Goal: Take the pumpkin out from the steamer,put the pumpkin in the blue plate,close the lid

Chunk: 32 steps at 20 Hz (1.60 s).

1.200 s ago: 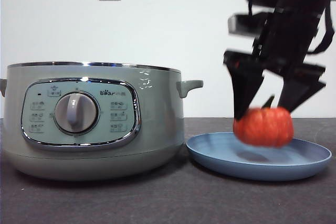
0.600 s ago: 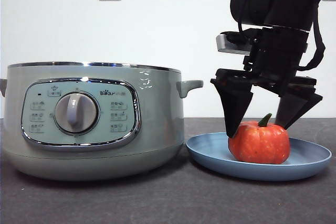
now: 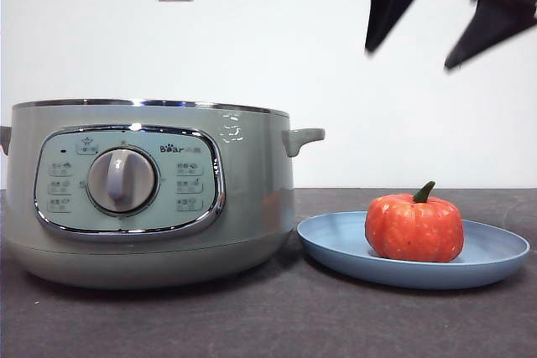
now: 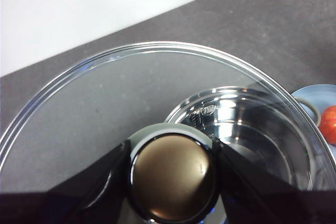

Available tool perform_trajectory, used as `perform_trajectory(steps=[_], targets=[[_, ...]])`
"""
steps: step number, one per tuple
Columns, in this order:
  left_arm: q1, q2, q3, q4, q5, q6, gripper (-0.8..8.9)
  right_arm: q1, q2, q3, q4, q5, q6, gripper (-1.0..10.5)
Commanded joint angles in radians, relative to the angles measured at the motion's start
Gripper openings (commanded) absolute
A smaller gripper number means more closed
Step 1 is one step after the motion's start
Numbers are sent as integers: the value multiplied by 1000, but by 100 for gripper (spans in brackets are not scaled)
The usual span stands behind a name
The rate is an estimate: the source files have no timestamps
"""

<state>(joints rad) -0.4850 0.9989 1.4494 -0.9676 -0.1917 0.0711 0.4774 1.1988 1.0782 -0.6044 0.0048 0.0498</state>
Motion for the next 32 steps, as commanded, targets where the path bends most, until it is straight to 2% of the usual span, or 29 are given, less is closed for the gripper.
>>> perform_trajectory(steps=[1, 4, 7, 9, 13, 18, 32], targets=[[0, 26, 10, 51, 11, 14, -8, 1, -69, -5, 6, 29, 17, 563], [0, 78, 10, 61, 11, 31, -8, 1, -137, -5, 5, 105, 24, 563], [0, 138, 10, 69, 12, 35, -8, 1, -165, -5, -3, 134, 25, 563], [-6, 180, 10, 85, 22, 35, -8, 1, -166, -5, -11, 133, 28, 563], [-27, 262, 10, 148, 147, 34, -8, 1, -166, -5, -13, 133, 28, 563], [-72, 352, 10, 163, 148, 34, -8, 1, -166, -5, -13, 134, 28, 562], [-72, 484, 10, 174, 174, 34, -8, 1, -166, -5, -14, 134, 28, 563]])
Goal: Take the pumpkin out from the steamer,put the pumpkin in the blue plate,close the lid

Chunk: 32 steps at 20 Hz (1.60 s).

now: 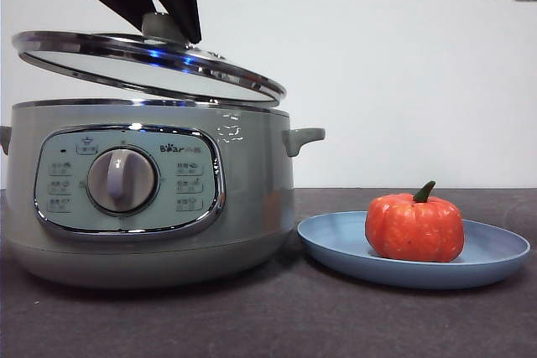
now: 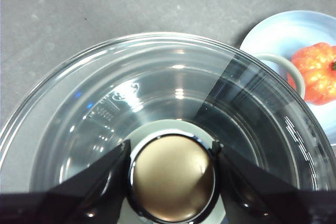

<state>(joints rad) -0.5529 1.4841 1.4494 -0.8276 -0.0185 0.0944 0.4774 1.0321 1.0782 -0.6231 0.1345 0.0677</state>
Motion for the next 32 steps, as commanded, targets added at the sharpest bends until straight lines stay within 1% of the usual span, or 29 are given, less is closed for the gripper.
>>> perform_trajectory(steps=[1, 10, 15, 17, 19, 27, 28, 30, 32], targets=[[-4, 3, 10, 34, 0, 11, -8, 1, 1, -5, 5, 4, 10, 563], [-2, 5, 3, 47, 0, 11, -8, 1, 1, -5, 5, 3, 10, 563], [-2, 5, -45, 62, 0, 11, -8, 1, 1, -5, 5, 3, 10, 563], [-2, 5, -84, 109, 0, 6, -8, 1, 1, -5, 5, 3, 10, 563], [-2, 5, -115, 125, 0, 3, -8, 1, 1, -5, 5, 3, 10, 562], [2, 5, -134, 64, 1, 3, -8, 1, 1, -5, 5, 3, 10, 562], [7, 5, -134, 64, 8, 3, -8, 1, 1, -5, 5, 3, 10, 562], [18, 5, -134, 62, 67, 3, -8, 1, 1, -5, 5, 3, 10, 562], [34, 5, -134, 60, 103, 3, -8, 1, 1, -5, 5, 3, 10, 562]])
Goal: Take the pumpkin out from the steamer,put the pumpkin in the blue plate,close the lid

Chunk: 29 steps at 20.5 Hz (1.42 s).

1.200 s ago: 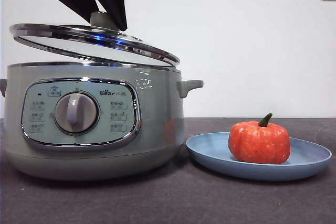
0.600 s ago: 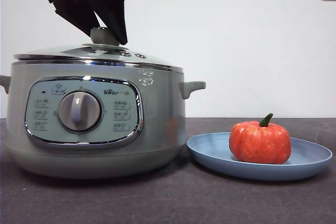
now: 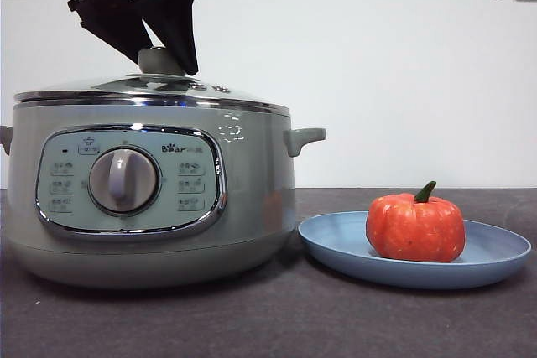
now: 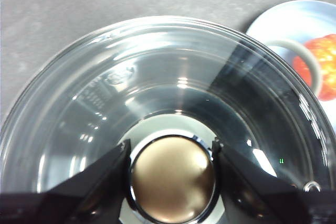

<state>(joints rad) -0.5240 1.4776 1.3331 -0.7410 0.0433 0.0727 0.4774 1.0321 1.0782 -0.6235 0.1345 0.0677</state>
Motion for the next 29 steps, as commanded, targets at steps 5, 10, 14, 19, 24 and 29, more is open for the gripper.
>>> perform_trajectory(steps=[5, 10, 14, 19, 24, 29], targets=[[22, 11, -18, -31, 39, 25, 1, 1, 1, -5, 5, 3, 10, 562], [22, 11, -18, -23, 35, 13, 504, 1, 1, -5, 5, 3, 10, 562], [22, -5, -17, -24, 34, -9, 502, 1, 1, -5, 7, 3, 10, 562], [21, -129, -17, -39, 34, -43, 386, 1, -2, -6, 14, -3, 5, 404], [21, -299, -45, -51, -77, -11, -8, 2, -77, -61, 82, -4, -8, -17], [21, -576, -333, 150, -175, -9, -8, 3, -288, -271, 234, -2, -11, -17]])
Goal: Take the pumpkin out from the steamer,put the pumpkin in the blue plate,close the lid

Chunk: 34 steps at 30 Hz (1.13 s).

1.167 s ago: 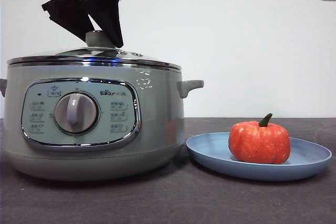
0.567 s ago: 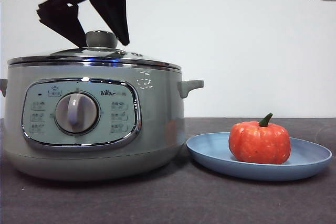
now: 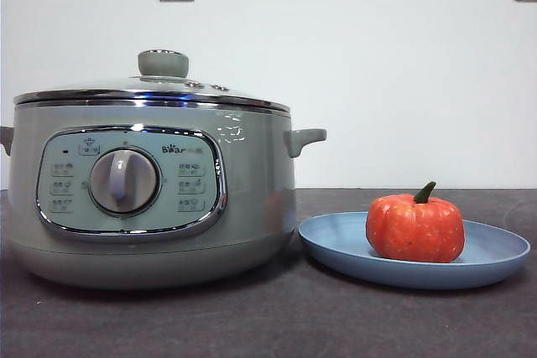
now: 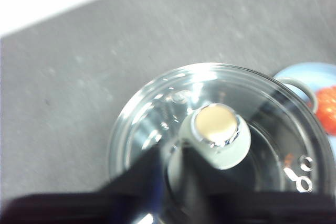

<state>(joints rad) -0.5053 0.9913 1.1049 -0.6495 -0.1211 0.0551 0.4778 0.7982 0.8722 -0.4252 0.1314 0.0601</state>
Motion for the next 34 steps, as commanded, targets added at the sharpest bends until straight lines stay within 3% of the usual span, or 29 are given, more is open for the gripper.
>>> perform_trajectory(steps=[1, 4, 8, 16, 28, 31, 34], targets=[[3, -159, -183, 103, -11, 9, -8, 3, -100, -111, 72, -1, -3, -17], [3, -337, -371, 203, -10, 4, -8, 3, -202, -235, 184, 0, 49, -17], [3, -450, -468, 229, -13, -1, -8, 2, -256, -314, 232, 10, 68, -17], [3, -453, -469, 105, -5, -6, -3, 1, -255, -314, 158, 58, 70, -17], [1, -455, -469, 84, -8, -2, -3, 1, -255, -314, 78, 58, 70, -17], [23, -528, -469, 60, -39, 32, -3, 1, -255, -314, 76, 58, 70, -17], [86, -639, -478, 60, 13, 31, -3, 1, -255, -314, 76, 58, 70, -17]])
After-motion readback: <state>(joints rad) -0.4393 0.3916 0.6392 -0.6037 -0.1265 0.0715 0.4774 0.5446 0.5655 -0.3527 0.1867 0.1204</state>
